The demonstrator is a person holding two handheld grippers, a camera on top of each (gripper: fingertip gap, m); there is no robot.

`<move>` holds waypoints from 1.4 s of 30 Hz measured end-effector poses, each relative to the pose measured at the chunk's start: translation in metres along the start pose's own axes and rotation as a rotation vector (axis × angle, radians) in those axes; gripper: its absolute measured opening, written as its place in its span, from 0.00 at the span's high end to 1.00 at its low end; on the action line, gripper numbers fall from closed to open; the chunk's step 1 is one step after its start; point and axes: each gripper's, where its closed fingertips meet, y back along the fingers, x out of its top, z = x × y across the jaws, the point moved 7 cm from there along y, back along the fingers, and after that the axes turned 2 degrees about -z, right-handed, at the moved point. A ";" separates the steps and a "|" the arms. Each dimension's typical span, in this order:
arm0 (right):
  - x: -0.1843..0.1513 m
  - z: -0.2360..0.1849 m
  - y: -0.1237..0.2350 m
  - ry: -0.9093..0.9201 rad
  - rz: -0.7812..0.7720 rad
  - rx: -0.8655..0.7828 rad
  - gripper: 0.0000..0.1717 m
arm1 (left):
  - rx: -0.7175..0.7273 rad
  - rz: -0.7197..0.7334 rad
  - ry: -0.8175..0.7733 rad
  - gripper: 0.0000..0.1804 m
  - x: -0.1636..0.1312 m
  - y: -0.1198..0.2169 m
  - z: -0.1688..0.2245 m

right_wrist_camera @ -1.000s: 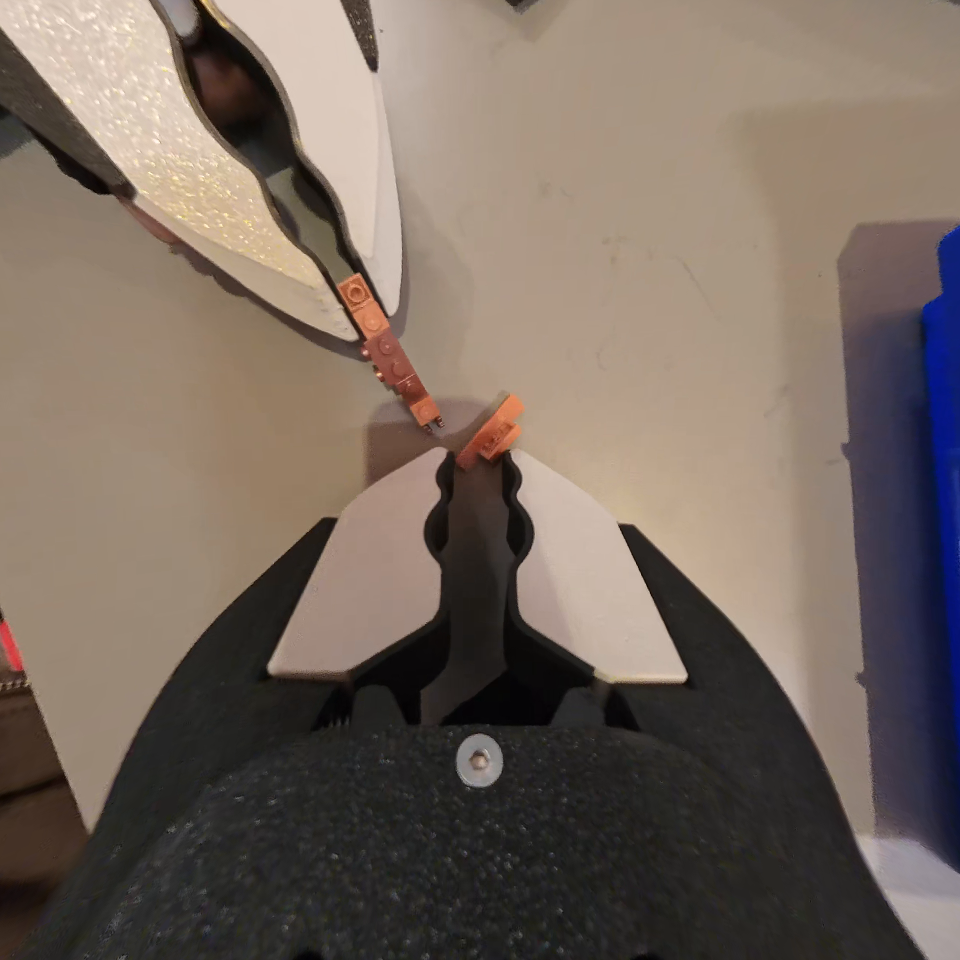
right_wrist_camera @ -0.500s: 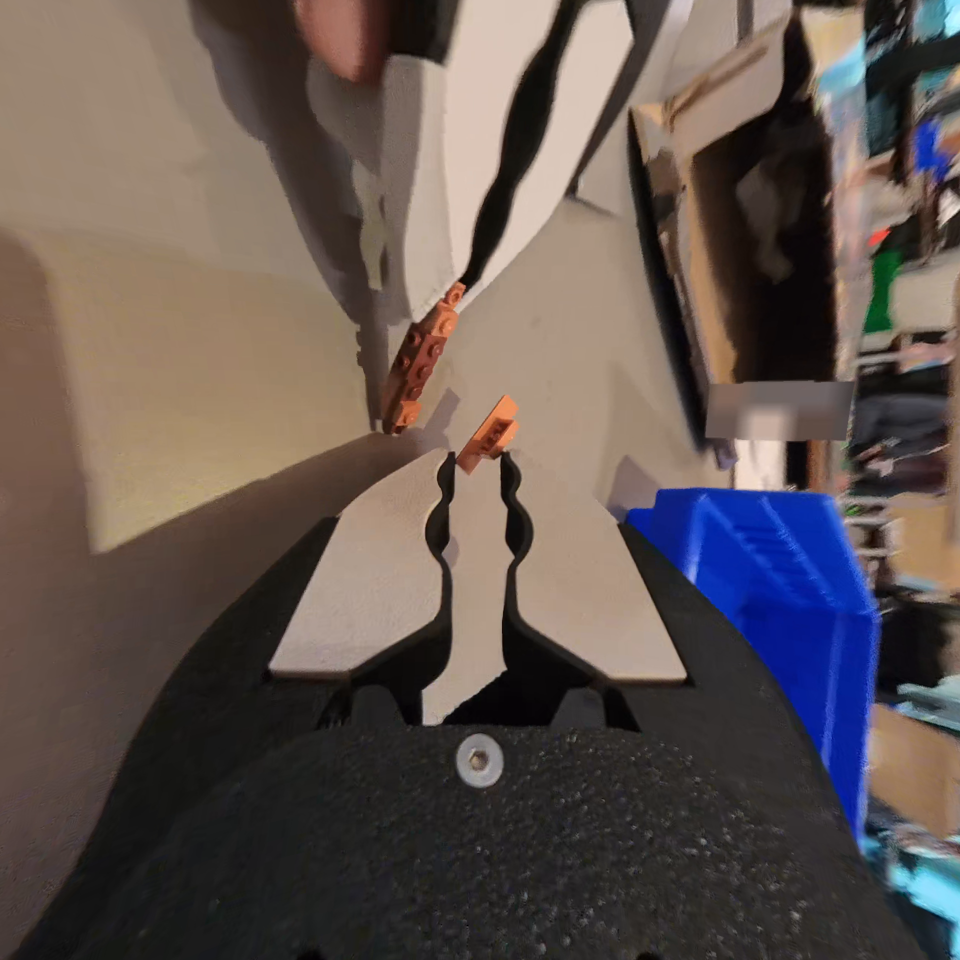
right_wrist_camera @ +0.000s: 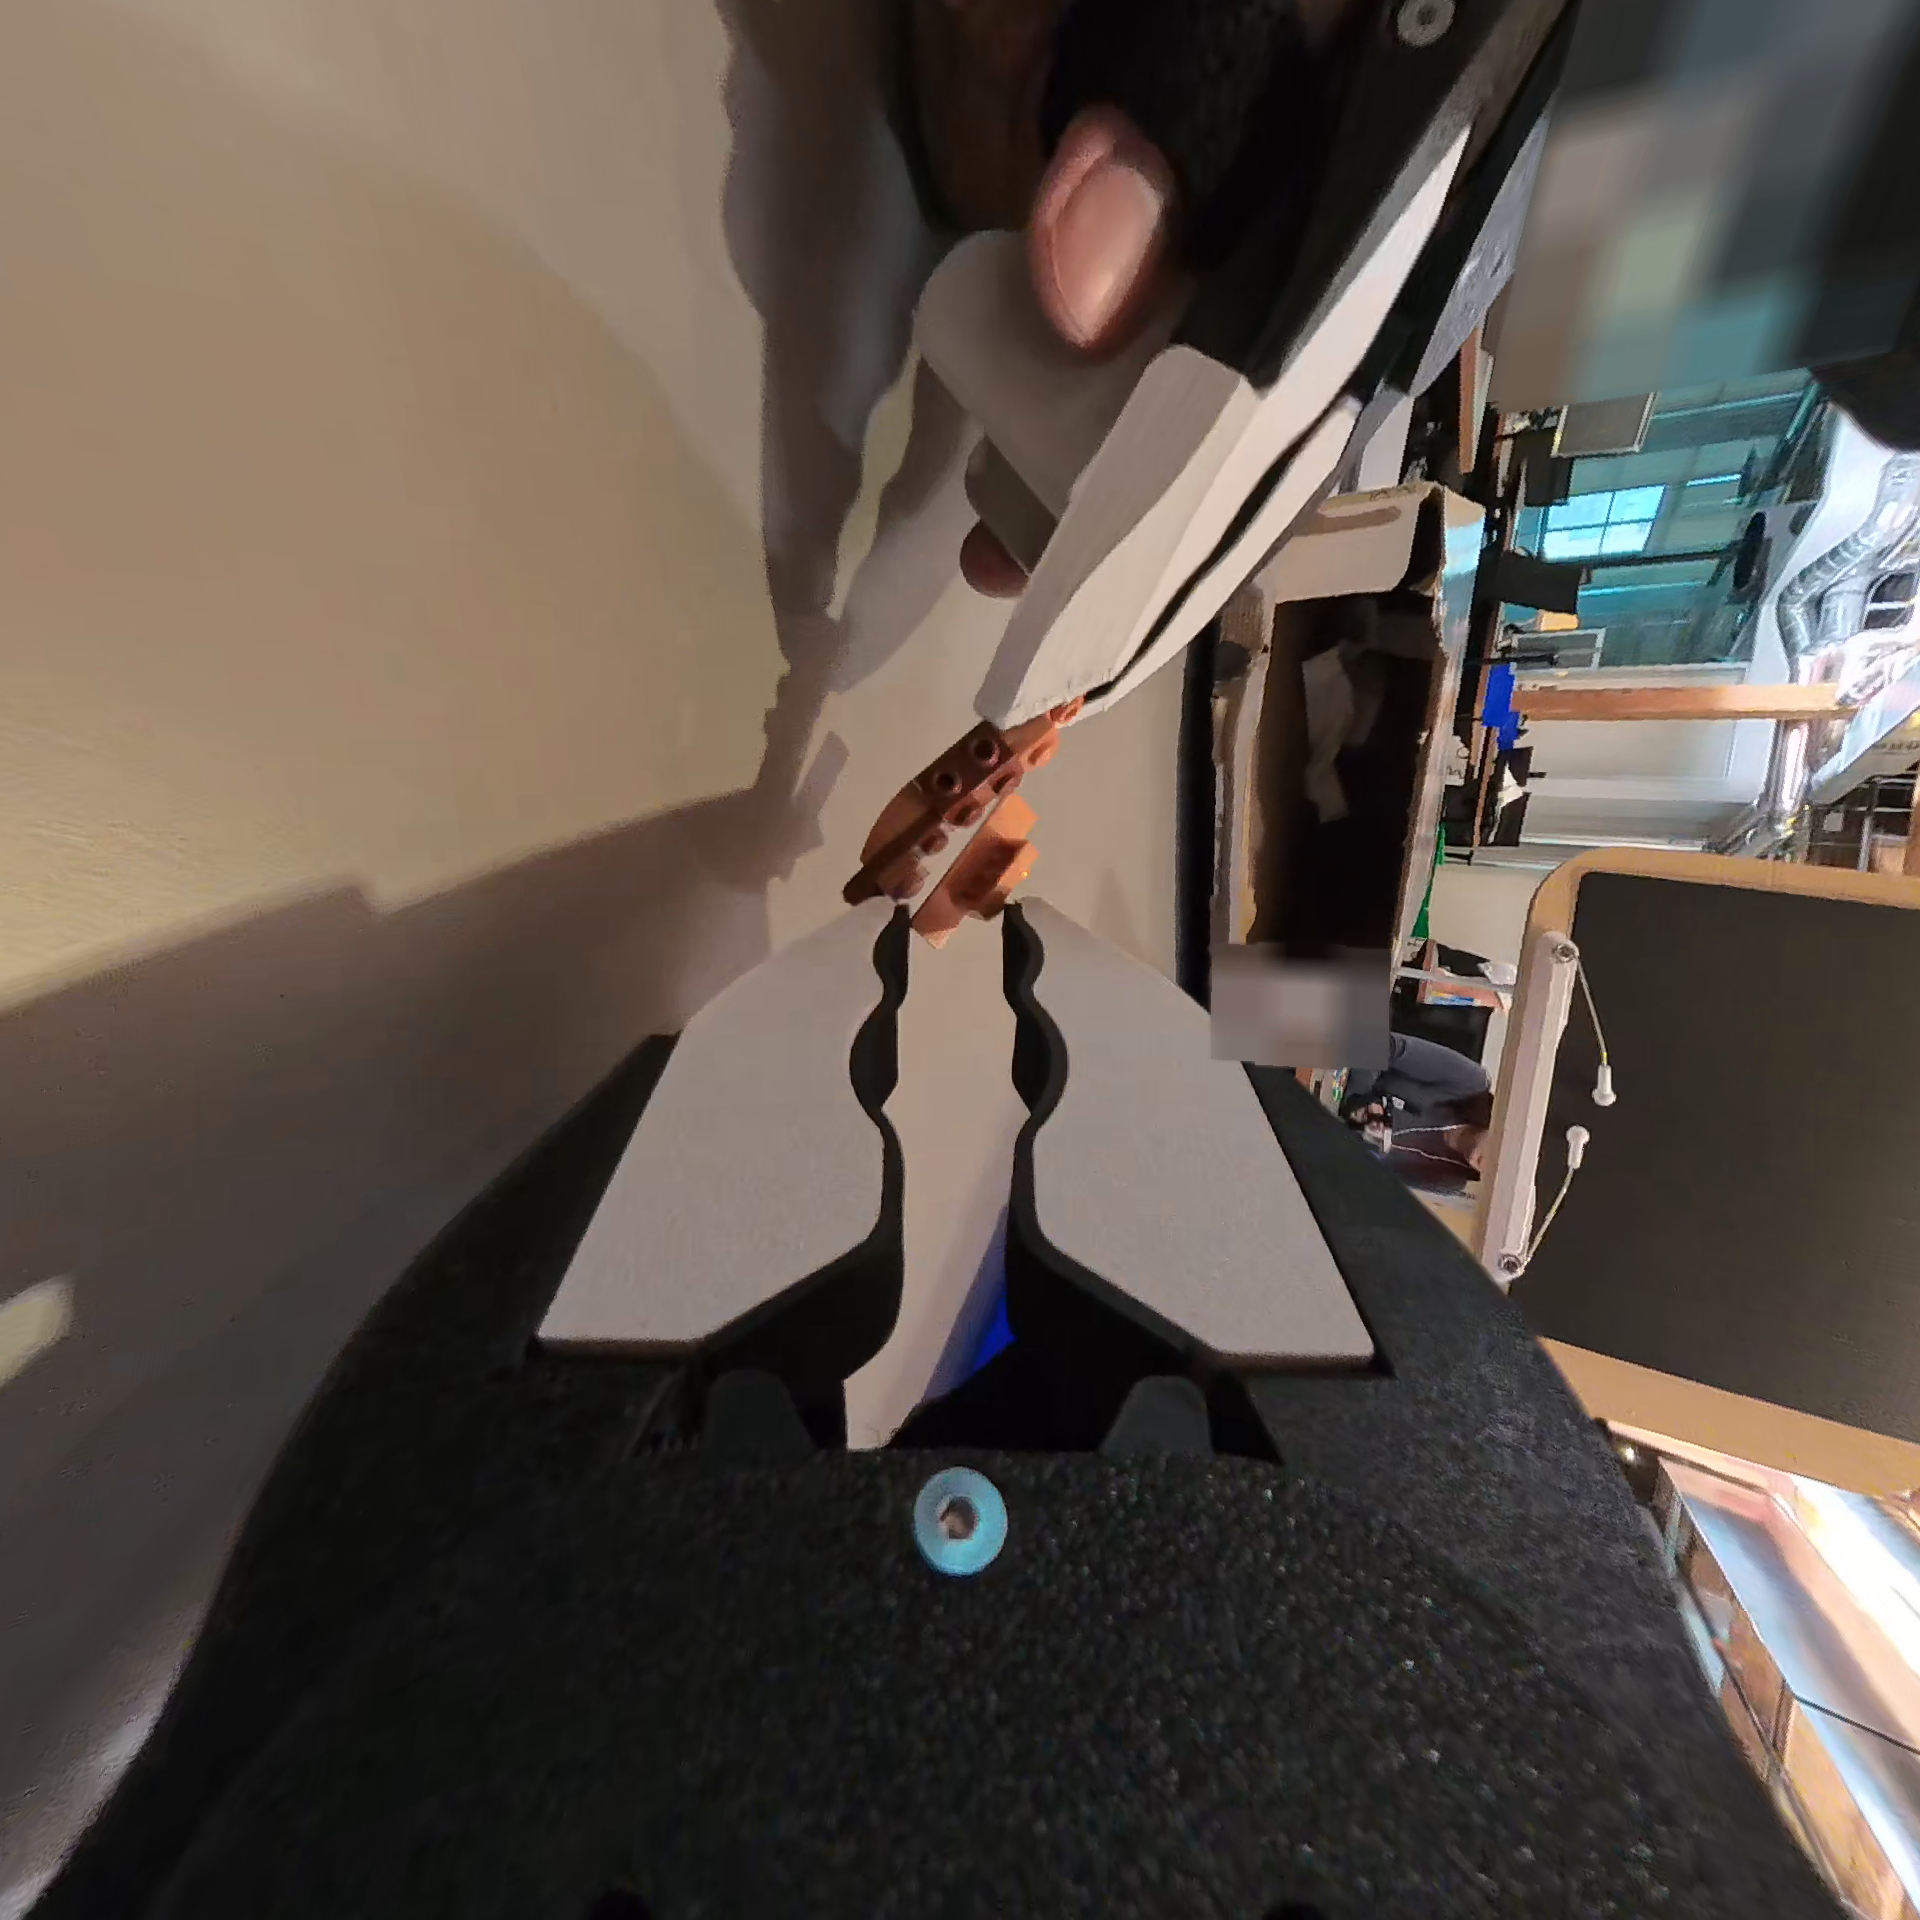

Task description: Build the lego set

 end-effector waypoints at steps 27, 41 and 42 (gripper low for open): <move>-0.032 -0.006 -0.010 -0.643 -0.065 0.320 0.89 | 0.096 -0.044 0.068 0.96 -0.003 0.005 -0.010; -0.027 0.002 -0.021 -0.813 -0.157 0.410 0.92 | 0.173 -0.025 0.076 0.96 -0.002 0.014 -0.017; -0.028 0.002 -0.023 -0.784 -0.173 0.394 0.92 | 0.174 -0.027 0.075 0.96 -0.002 0.014 -0.018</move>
